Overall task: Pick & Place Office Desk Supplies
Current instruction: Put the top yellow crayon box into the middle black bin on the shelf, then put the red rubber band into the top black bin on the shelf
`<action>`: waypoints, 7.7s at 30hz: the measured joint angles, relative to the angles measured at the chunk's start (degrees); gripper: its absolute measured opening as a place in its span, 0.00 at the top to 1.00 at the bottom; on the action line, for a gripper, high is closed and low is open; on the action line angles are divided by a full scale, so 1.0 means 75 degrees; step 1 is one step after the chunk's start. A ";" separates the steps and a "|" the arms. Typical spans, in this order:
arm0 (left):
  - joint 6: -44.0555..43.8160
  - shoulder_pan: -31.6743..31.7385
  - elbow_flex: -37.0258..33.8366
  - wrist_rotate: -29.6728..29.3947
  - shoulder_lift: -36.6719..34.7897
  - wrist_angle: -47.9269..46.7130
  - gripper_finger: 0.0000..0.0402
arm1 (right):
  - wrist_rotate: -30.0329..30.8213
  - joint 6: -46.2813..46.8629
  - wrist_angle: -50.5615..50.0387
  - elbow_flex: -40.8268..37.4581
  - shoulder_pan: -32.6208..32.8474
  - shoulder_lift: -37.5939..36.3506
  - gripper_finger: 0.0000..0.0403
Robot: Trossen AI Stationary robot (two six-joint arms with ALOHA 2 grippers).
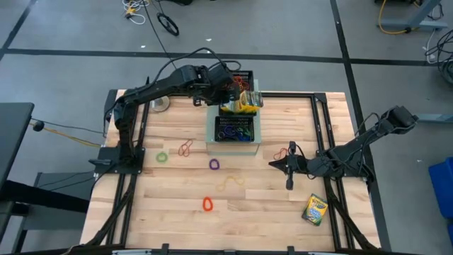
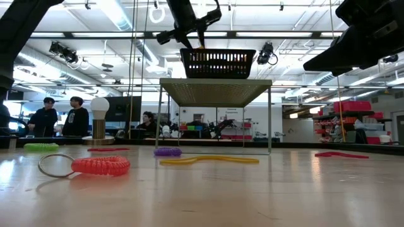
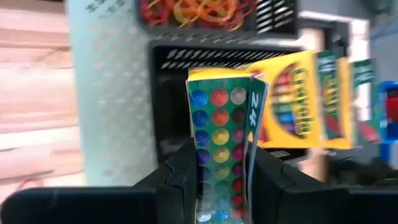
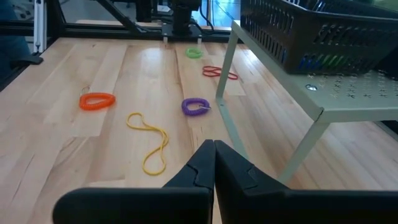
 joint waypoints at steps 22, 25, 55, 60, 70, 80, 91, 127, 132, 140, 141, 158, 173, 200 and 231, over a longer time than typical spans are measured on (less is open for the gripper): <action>0.0486 -0.0029 0.0002 -0.0087 0.0000 0.0006 0.57 | 0.0019 -0.0004 0.0102 0.0000 0.0000 0.0000 0.98; 0.0581 -0.0068 0.0001 -0.0138 0.0000 0.0049 0.52 | 0.0019 -0.0002 0.0102 0.0000 0.0000 0.0000 0.98; 0.3883 -0.1280 -0.0303 -0.1875 -0.0790 -0.0474 0.91 | 0.0001 -0.0007 0.0147 0.0000 0.0000 0.0000 0.98; 0.4230 -0.1045 -0.1069 -0.1653 -0.0758 0.0226 0.98 | 0.0004 -0.0007 0.0174 0.0000 0.0000 0.0000 0.98; 0.5112 -0.0443 -0.1558 -0.0766 -0.0794 0.1662 0.98 | 0.0022 -0.0025 0.0210 0.0000 -0.0003 0.0000 0.98; 0.5717 -0.0356 -0.1553 -0.0378 -0.0673 0.2397 0.98 | 0.0019 -0.0022 0.0214 0.0000 -0.0001 0.0000 0.98; 0.7379 -0.1338 -0.2931 -0.1437 -0.2552 0.3020 0.98 | -0.0005 0.0073 0.0262 0.0000 -0.0003 0.0000 0.98; 0.8250 -0.1702 -1.2791 -0.0206 -0.6439 1.3458 0.97 | -0.0066 0.5405 -0.7825 0.2550 -0.0517 -0.0003 0.67; 0.8250 -0.1702 -1.2782 -0.0205 -0.6438 1.3455 0.97 | -0.0064 0.5405 -0.7826 0.2550 -0.0579 -0.0003 0.59; 0.8250 -0.1702 -1.2782 -0.0205 -0.6438 1.3454 0.97 | 0.0217 0.5213 -0.7804 0.2857 -0.1070 0.0000 0.57; 0.8250 -0.1702 -1.2782 -0.0202 -0.6438 1.3455 0.97 | 0.0224 0.5162 -0.7809 0.2949 -0.1115 0.0000 0.57; 0.8250 -0.1702 -1.2782 -0.0200 -0.6438 1.3455 0.97 | -0.0827 0.5996 -1.1046 0.4823 -0.1084 0.1290 0.57; 0.8249 -0.1702 -1.2782 -0.0200 -0.6438 1.3454 0.97 | -0.2368 0.6065 -1.0157 0.4028 -0.1518 0.1903 0.47; 0.8250 -0.1702 -1.2782 -0.0200 -0.6438 1.3456 0.97 | -0.3048 0.3842 -0.5690 0.0786 -0.4588 0.1868 0.74; 0.8250 -0.1702 -1.2782 -0.0200 -0.6438 1.3456 0.97 | -0.0664 0.2400 -0.9745 0.9027 -0.3024 0.2101 1.00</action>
